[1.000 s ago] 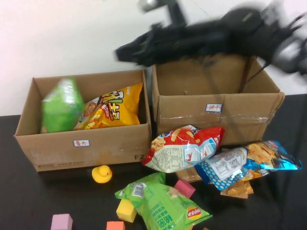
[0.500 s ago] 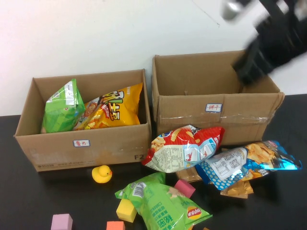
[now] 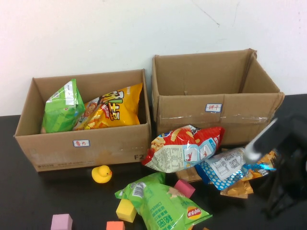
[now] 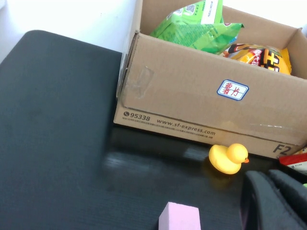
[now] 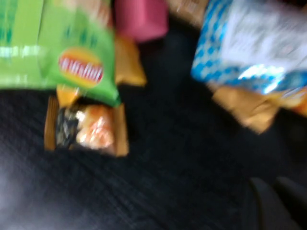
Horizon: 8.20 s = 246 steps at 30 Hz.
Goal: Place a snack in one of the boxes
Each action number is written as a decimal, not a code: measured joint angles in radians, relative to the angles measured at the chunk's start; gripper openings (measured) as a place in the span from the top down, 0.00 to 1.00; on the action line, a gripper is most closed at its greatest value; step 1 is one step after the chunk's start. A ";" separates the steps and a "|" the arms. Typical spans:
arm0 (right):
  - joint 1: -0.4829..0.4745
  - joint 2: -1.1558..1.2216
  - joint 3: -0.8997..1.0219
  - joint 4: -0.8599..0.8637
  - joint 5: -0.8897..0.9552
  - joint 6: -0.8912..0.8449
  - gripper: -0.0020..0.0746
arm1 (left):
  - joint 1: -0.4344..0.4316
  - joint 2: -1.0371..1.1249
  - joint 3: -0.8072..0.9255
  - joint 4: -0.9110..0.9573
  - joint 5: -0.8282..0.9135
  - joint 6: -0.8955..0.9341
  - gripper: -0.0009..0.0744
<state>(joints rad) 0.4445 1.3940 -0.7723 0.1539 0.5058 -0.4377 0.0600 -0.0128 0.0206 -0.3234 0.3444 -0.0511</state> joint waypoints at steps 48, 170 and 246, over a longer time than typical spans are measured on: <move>0.306 0.527 -0.156 0.099 -0.036 0.042 0.59 | 0.000 0.000 0.000 0.000 0.000 0.002 0.99; -0.468 -1.403 0.800 -0.376 -0.155 0.539 0.98 | 0.000 0.000 0.000 0.000 0.000 0.002 0.99; -0.468 -1.403 0.798 -0.382 -0.155 0.539 0.98 | 0.000 0.000 0.000 0.061 0.000 0.236 0.99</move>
<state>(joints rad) -0.0232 -0.0094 0.0258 -0.2278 0.3506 0.1014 0.0600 -0.0128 0.0206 -0.2621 0.3443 0.1845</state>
